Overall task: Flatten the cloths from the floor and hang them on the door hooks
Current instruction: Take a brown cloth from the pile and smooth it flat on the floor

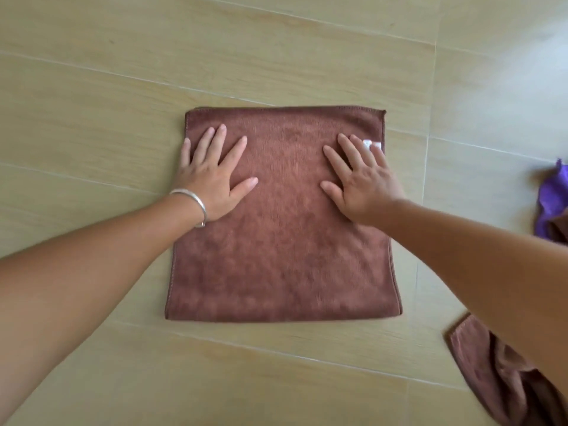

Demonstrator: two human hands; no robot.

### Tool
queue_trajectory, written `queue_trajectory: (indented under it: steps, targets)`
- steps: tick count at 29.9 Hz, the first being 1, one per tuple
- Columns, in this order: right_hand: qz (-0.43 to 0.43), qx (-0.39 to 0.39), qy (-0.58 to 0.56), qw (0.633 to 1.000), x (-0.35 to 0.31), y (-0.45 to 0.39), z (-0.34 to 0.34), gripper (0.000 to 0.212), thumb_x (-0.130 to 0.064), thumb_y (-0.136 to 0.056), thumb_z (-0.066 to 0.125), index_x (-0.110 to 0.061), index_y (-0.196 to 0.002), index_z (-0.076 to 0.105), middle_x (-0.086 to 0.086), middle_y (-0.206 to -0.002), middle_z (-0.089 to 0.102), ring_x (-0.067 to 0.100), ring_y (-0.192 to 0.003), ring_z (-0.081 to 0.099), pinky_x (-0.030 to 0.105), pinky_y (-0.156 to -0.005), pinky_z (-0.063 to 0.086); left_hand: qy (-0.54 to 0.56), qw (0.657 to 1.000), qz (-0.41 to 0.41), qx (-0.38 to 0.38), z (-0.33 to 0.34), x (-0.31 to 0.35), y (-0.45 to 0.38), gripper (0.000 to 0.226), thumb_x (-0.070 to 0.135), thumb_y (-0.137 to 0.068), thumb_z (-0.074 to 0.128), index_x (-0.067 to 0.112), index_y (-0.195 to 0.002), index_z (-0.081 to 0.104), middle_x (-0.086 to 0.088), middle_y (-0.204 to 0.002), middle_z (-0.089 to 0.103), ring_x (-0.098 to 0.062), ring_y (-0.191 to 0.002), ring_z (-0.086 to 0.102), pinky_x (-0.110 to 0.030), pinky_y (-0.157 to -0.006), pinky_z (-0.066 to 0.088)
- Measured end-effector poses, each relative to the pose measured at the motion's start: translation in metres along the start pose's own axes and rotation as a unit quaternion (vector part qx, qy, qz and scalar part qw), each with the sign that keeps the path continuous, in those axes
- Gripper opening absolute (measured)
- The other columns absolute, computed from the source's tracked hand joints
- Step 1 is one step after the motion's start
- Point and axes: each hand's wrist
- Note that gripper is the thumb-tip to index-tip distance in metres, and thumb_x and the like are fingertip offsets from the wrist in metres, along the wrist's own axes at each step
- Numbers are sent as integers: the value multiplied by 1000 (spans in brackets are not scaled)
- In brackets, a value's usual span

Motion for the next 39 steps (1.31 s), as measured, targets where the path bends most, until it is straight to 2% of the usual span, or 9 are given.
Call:
queue_trajectory:
  steps: [4, 6, 10, 15, 20, 27, 33, 36, 39]
  targets:
    - [33, -14, 37, 999, 3, -38, -23, 64, -54, -98, 13, -24, -154, 7, 10, -161, 4, 28, -148, -1, 50, -120, 3, -27, 1000, -1, 5, -18, 4, -34, 71, 70, -87, 8, 37, -150, 0, -5, -161, -3, -22, -147, -5, -51, -116, -5]
    - [-4, 17, 3, 1000, -7, -29, -26, 61, -52, -99, 17, -24, -153, 13, 9, -161, 8, 27, -148, 2, 50, -120, 5, -9, 999, 33, 25, -20, 14, -22, 66, 64, -90, 12, 36, -150, 2, -6, -161, 1, -23, -147, -2, -52, -116, -3]
    - [-112, 41, -53, 991, -34, 36, -4, 61, -54, -98, 25, -23, -150, 29, 10, -158, 21, 26, -147, 15, 49, -119, 14, 40, 993, 103, 36, -6, 37, 48, 69, 63, -90, 23, 33, -151, 12, -8, -160, 12, -25, -147, 8, -55, -117, 9]
    - [-145, 44, -76, 986, -37, 117, 34, 59, -54, -98, 33, -23, -148, 35, 11, -158, 24, 27, -147, 16, 53, -117, 18, 19, 988, 154, 4, 15, 35, 133, 67, 61, -90, 33, 30, -149, 28, -10, -157, 21, -27, -145, 18, -57, -114, 17]
    - [-213, 41, -61, 974, -23, 143, 42, 63, -59, -96, 37, -23, -148, 37, 12, -157, 24, 29, -146, 20, 55, -116, 19, 40, 982, 185, 5, 20, 25, 183, 60, 55, -89, 41, 25, -141, 45, -9, -152, 34, -26, -141, 31, -58, -110, 26]
    - [-220, 77, -41, 972, -8, 144, 47, 54, -50, -99, 39, -23, -146, 41, 10, -154, 31, 29, -143, 29, 53, -114, 27, 82, 974, 188, 94, 25, 24, 186, 38, 24, -96, 41, 19, -128, 61, -4, -141, 50, -23, -131, 47, -50, -107, 35]
    - [-205, 22, 42, 978, -14, 148, 16, 49, -38, -96, 49, -15, -140, 50, 12, -149, 42, 36, -136, 39, 58, -107, 33, 64, 979, 183, 63, 8, 26, 186, 37, 17, -92, 45, 15, -124, 64, -4, -137, 54, -24, -127, 51, -50, -104, 39]
    - [-180, -23, 53, 982, -14, 150, -19, 51, -33, -93, 56, -13, -139, 50, 13, -147, 44, 38, -137, 36, 59, -110, 28, 47, 983, 171, 34, -18, 28, 184, 35, 12, -89, 46, 4, -115, 68, -12, -126, 62, -31, -117, 59, -54, -99, 44]
    - [-137, -58, 64, 987, -16, 157, -66, 51, -40, -100, 38, -18, -146, 38, 10, -154, 33, 34, -145, 21, 54, -117, 12, 33, 989, 143, 2, -60, 31, 180, 27, 1, -84, 62, -5, -109, 68, -23, -117, 65, -40, -107, 63, -59, -94, 45]
Point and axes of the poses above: each hand's wrist, its own y-axis away from the middle knuckle, its own z-axis out of the palm, x = y × z
